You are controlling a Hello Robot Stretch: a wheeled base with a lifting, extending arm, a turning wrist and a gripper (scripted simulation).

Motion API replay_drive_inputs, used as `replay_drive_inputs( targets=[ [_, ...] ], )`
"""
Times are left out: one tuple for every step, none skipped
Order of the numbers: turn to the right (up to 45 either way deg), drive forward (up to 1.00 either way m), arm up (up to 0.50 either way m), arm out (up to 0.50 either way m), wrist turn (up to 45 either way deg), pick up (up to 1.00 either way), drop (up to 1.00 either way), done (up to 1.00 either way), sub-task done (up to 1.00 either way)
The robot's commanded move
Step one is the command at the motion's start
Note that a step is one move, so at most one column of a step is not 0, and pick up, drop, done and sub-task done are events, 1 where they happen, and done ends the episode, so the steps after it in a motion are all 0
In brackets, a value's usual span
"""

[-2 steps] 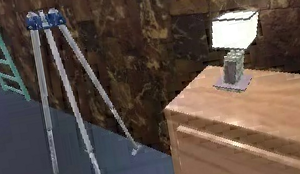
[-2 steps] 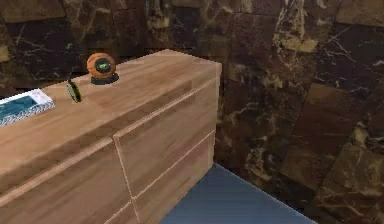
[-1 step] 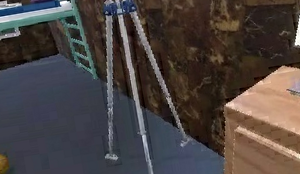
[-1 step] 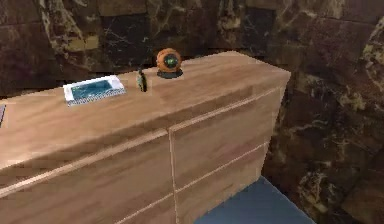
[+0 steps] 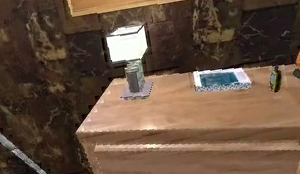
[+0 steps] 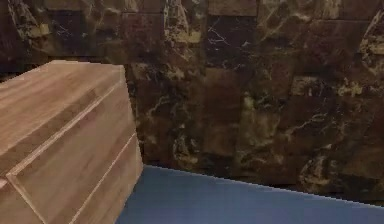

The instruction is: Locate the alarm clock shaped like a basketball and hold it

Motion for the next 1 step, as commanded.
replay_drive_inputs(
  targets=[
    [45.0,0.0,0.0,0.0,0.0,0.0,0.0,0.0,0.0]
  ],
)
